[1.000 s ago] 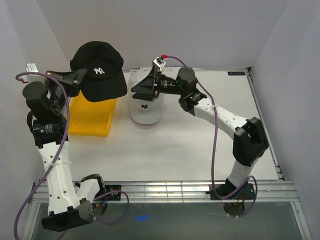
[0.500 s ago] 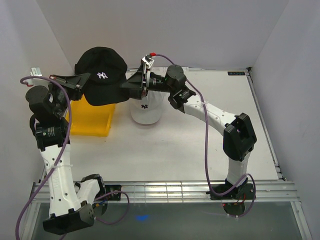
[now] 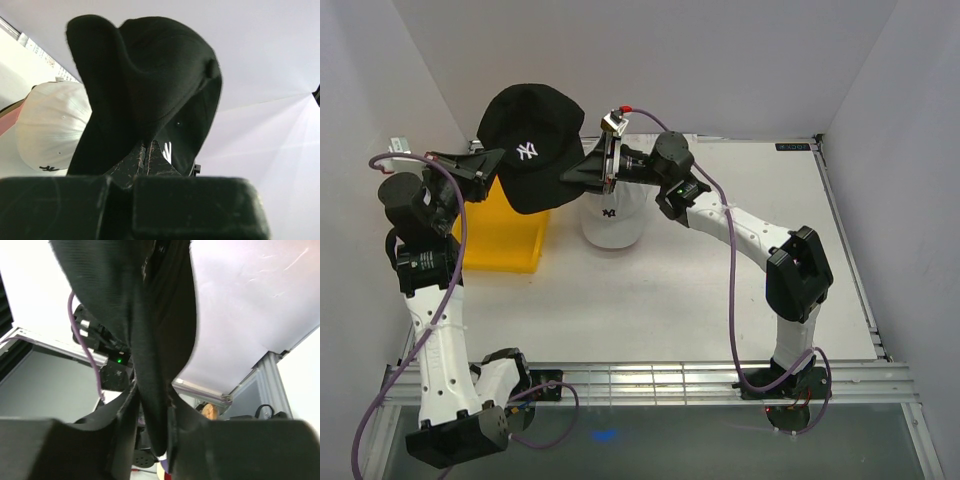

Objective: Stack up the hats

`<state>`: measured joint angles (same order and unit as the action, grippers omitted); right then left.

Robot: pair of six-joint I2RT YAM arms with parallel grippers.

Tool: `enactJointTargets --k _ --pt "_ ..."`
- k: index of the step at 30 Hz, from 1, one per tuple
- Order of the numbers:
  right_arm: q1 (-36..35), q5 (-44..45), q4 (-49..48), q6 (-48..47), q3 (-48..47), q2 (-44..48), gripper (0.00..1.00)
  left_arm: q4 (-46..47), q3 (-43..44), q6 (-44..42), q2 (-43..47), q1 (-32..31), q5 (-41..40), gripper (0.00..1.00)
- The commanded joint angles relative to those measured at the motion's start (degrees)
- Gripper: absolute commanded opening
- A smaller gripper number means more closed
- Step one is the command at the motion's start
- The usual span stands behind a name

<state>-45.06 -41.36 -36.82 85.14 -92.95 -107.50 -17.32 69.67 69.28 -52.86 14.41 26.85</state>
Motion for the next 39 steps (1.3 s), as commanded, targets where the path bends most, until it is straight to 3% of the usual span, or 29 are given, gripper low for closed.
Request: enactJointTargets --k 1,5,10,13,14,17,18,24,25,26,39 --pt "-0.12 0.23 -6.07 1.60 0.05 2.47 0.26 4.57 -0.59 0.42 -0.13 -0.44 2.41 0.00" --pt "0.15 -0.03 -8.52 3.27 -0.57 1.42 0.13 7.99 -0.50 1.04 -3.73 -1.05 6.62 0.00" --pt "1.11 1.19 -18.27 10.56 0.13 -0.25 0.08 9.76 1.78 0.07 -8.30 -2.37 10.76 0.02" --pt "1.90 2.16 -21.10 12.15 -0.65 -1.04 0.08 12.92 1.09 0.59 -9.54 -2.55 12.78 0.22" --pt "2.08 2.60 -21.10 12.06 -1.09 -1.13 0.08 14.75 1.00 0.95 -9.80 -2.55 13.14 0.34" --pt "2.87 3.31 -21.10 11.80 -2.59 -1.57 0.08 18.80 1.69 1.74 -11.47 -2.55 15.68 0.51" --pt "3.13 3.66 -21.28 11.89 -3.03 -1.83 0.08 19.16 2.13 1.74 -11.91 -2.55 16.12 0.60" --pt "4.45 5.06 -22.24 11.80 -5.05 -3.06 0.08 25.40 4.68 3.32 -14.55 -2.46 19.64 0.72" --pt "4.97 5.24 -22.51 11.89 -5.05 -3.24 0.08 26.02 4.86 3.67 -14.90 -2.46 20.08 0.90" --pt "5.24 5.59 -22.86 11.97 -4.79 -3.33 0.08 26.11 5.12 3.67 -15.25 -2.46 20.43 0.98" --pt "9.64 6.82 -28.84 14.96 -0.22 -2.01 0.08 25.76 -0.14 2.18 -14.20 -1.58 19.91 0.94"
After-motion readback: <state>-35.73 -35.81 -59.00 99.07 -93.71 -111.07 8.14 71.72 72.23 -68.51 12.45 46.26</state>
